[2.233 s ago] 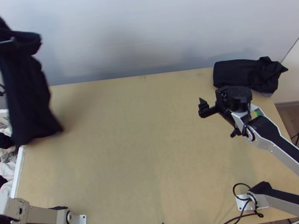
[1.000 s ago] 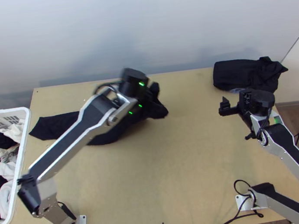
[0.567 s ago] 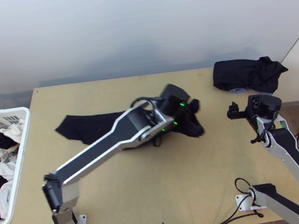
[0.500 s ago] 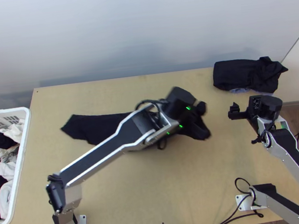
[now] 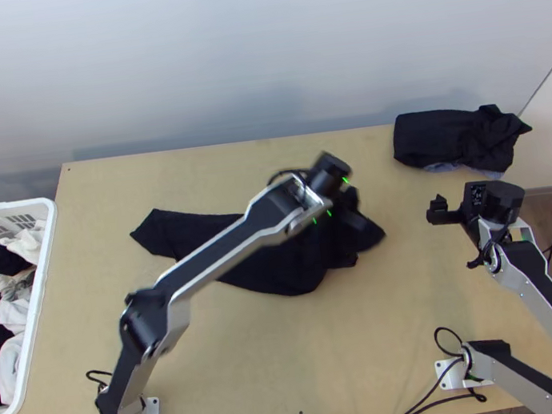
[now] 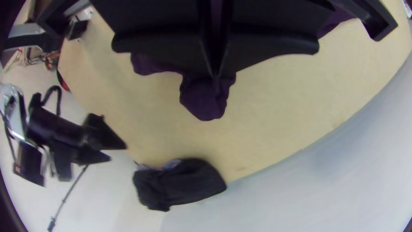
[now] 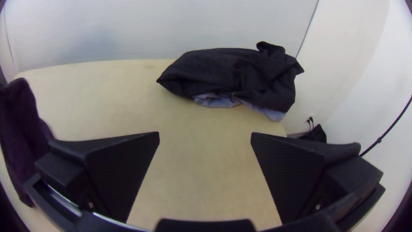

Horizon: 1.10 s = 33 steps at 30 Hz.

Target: Fold the t-shirt

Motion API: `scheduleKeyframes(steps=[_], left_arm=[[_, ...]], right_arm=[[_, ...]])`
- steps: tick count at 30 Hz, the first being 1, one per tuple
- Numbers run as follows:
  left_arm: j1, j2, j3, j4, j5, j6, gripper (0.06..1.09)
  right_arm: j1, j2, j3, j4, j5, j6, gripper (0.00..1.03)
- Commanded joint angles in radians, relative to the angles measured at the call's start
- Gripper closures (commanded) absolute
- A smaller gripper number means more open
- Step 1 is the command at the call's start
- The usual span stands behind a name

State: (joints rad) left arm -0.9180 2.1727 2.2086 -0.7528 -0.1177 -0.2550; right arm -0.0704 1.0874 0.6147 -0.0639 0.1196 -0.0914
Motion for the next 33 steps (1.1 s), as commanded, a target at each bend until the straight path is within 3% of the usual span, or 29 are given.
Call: scheduleKeyframes(steps=[1, 5, 6, 9, 10, 22, 29, 33], left_arm=[[0.197, 0.179, 0.030, 0.072, 0.003, -0.016, 1.05], [0.268, 0.268, 0.037, 0.102, 0.015, 0.011, 1.03], [0.283, 0.288, 0.036, 0.098, 0.016, 0.010, 0.90], [0.329, 0.325, 0.036, 0.073, 0.039, 0.008, 0.24], [0.340, 0.328, 0.036, 0.059, 0.041, 0.010, 0.13], [0.349, 0.070, 0.028, -0.125, 0.121, 0.000, 0.11], [0.357, -0.154, -0.036, -0.238, 0.148, 0.022, 0.11], [0.390, -0.283, -0.190, -0.207, 0.148, 0.028, 0.11]], right_arm=[[-0.012, 0.020, -0.010, 0.013, -0.006, -0.008, 0.04], [0.011, 0.026, -0.016, 0.015, -0.006, -0.007, 0.04], [0.023, 0.026, -0.023, 0.016, -0.008, -0.004, 0.04], [0.058, 0.039, -0.033, 0.030, -0.006, 0.004, 0.04], [0.072, 0.039, -0.040, 0.035, -0.008, 0.004, 0.04], [0.337, 0.226, 0.066, 0.038, -0.023, 0.125, 0.04], [0.365, 0.413, 0.246, 0.021, -0.098, 0.197, 0.04], [0.380, 0.496, 0.321, 0.003, -0.126, 0.232, 0.04]])
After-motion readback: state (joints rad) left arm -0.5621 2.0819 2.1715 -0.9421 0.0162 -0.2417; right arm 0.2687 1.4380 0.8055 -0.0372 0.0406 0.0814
